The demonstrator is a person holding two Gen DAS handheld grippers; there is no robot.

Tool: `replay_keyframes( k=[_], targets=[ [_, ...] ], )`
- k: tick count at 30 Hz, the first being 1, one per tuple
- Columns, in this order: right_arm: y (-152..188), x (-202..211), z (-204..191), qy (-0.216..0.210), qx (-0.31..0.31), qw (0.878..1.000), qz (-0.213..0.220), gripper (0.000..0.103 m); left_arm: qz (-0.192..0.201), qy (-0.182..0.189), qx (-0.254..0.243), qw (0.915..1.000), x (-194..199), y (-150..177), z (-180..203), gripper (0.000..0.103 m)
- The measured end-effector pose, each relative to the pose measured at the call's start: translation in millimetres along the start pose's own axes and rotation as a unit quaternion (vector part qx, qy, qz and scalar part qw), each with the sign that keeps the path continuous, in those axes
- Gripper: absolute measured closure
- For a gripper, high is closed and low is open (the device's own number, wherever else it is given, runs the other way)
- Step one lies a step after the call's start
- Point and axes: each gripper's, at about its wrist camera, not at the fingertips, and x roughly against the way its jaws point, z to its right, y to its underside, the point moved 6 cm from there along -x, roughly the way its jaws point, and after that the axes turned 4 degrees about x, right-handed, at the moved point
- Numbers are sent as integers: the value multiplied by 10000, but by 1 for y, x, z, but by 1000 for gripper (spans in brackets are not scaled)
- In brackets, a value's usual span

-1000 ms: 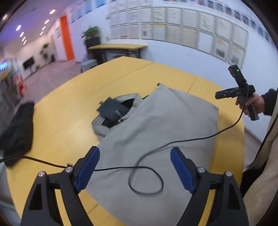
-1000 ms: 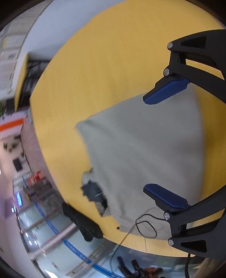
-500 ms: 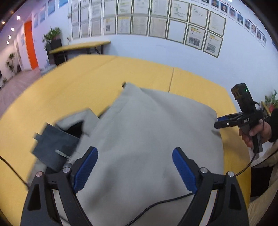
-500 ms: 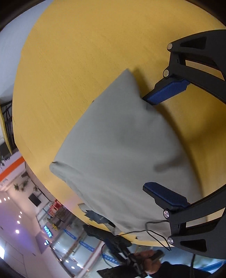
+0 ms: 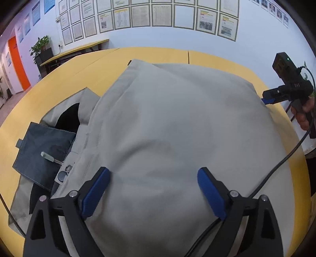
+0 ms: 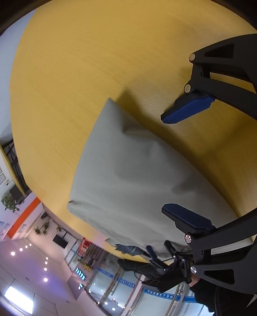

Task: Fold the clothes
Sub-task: 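Grasp the jacket edge with the right gripper and lift it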

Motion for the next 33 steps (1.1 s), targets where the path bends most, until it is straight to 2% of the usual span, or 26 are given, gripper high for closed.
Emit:
replay_keyframes(
  k=[2,6,7,8,9,10,12,13,15,18,22,25,26,27,29,33],
  targets=[
    [-1,-8,-10,-15,-65,10000,64,12,51,26,8,10000,2,-1,1,6],
    [-7,-28,-35,-132,66,9994,301,12,151,29,11,9999,3,-1,3,6],
    [-8,-28,-35,-144,56,9992,360,15,151,26,24,9999,3,-1,3,6],
    [-10,-32,-36,-124,-20,9991,393,22,149,22,40,9999,3,-2,3,6],
    [-12,-35,-34,-64,-136,9991,385,49,146,18,60,9999,2,-2,1,6],
    [-13,-37,-28,-51,-248,9990,362,68,144,12,71,9999,1,-3,0,6],
    [-17,-37,-20,-164,-398,9987,275,84,145,-8,88,9999,0,-4,1,5],
    [-22,-33,-24,-190,-303,9990,274,89,146,-20,113,9998,-1,-5,0,5],
    [-32,-24,-32,-240,-87,9993,290,92,150,-79,181,9997,-4,-10,1,5],
    [-61,-2,-73,-234,919,9930,704,93,162,-182,274,9993,-17,-28,5,5],
    [-96,21,-121,-159,2135,9691,1221,93,180,-203,225,9994,-43,-64,16,4],
    [-104,31,-143,-182,2888,9452,1512,94,317,-289,-51,9991,-51,-82,24,6],
    [-103,29,-150,-272,3024,9405,1527,94,360,-353,-149,9986,-50,-84,27,8],
    [-101,26,-157,-406,3168,9351,1533,94,382,-406,-254,9981,-44,-83,32,13],
    [-96,24,-169,-642,3415,9249,1545,94,320,-423,-351,9980,-27,-73,38,13],
    [-87,25,-197,-1036,3778,9099,1364,94,-124,-427,-190,9988,0,-41,37,13]
  ],
)
